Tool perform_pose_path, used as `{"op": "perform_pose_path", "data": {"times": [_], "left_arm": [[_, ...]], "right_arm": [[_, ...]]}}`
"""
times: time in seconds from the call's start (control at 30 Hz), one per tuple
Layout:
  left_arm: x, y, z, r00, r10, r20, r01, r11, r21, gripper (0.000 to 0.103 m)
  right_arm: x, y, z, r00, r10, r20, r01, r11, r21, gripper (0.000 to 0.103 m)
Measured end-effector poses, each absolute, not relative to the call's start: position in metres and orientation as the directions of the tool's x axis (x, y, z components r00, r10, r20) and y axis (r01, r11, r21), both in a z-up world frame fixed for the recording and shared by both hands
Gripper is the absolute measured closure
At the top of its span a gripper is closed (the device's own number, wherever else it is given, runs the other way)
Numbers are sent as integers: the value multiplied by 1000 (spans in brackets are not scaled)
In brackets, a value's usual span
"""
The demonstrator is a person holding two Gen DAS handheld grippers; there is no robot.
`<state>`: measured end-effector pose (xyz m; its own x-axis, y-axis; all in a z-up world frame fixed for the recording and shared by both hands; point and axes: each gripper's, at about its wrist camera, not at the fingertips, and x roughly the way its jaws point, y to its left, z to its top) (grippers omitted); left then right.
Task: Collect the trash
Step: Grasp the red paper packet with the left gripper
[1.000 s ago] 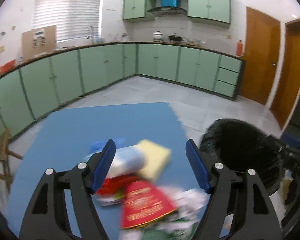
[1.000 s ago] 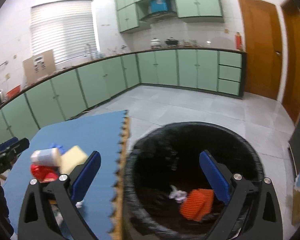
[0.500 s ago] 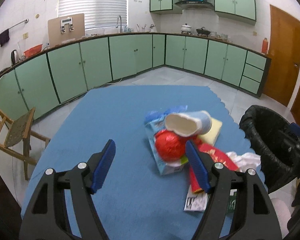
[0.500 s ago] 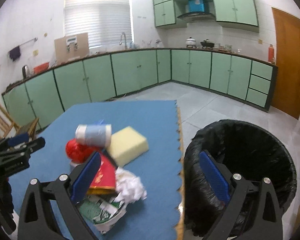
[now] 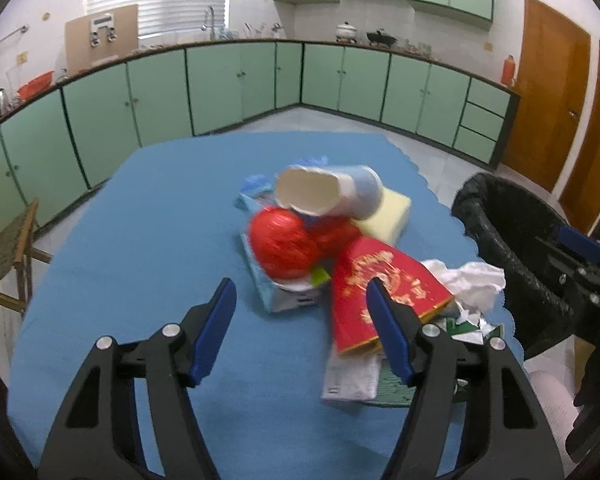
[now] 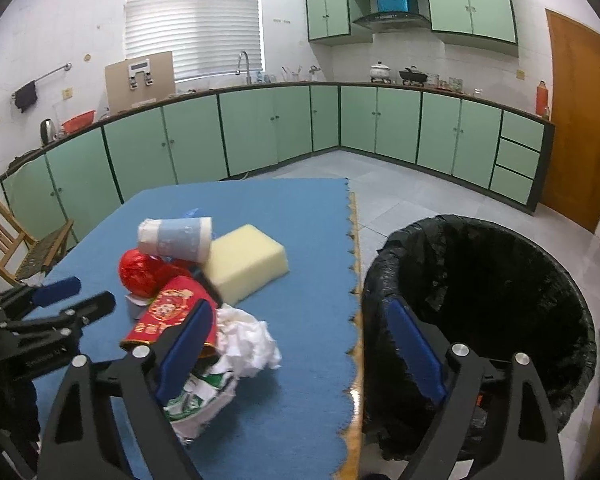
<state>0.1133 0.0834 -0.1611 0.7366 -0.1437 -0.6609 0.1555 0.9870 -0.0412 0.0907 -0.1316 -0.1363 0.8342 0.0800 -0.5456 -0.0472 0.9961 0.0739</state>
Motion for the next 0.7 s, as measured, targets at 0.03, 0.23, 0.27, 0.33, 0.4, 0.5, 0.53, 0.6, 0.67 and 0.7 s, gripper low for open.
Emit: {"op": "perform_pose_path", "data": {"times": [0.03,0.23,0.27,0.33,0.4,0.5,0.53,0.6,0.67,0.7], "left_arm": [[116,80,-165,730,-148,-668,160,986,-44,38],[132,64,-188,684,-177,-708,174,982,-78,38],[134,63,-190,679,-186,-710,176,980,-88,38],[137,60,-193,675,-194,-712,181,979,-94,38],[140,59,-194,670,-208,-712,190,976,-106,37],[143,59,-195,659,-230,-716,196,972,-132,32],[145,60,-196,651,-244,-719,197,969,-151,32],[146,60,-198,641,-259,-723,195,966,-173,32],[147,62,-200,634,-279,-721,197,960,-198,32],[147,62,-201,629,-288,-722,200,957,-208,34]], "right_arm": [[92,-134,-137,834,79,-547,-46,996,74,16],[97,-143,-144,827,73,-557,-38,997,74,16],[99,-145,-145,826,72,-559,-37,997,75,16],[100,-147,-147,824,71,-561,-35,997,75,16],[103,-149,-149,821,71,-567,-34,996,77,16],[107,-149,-154,815,74,-575,-35,996,78,16],[108,-148,-155,813,74,-577,-36,996,78,16],[110,-148,-156,811,78,-580,-39,996,79,16],[110,-147,-157,809,80,-583,-42,996,78,17],[112,-147,-158,807,82,-585,-46,996,76,17]]}}
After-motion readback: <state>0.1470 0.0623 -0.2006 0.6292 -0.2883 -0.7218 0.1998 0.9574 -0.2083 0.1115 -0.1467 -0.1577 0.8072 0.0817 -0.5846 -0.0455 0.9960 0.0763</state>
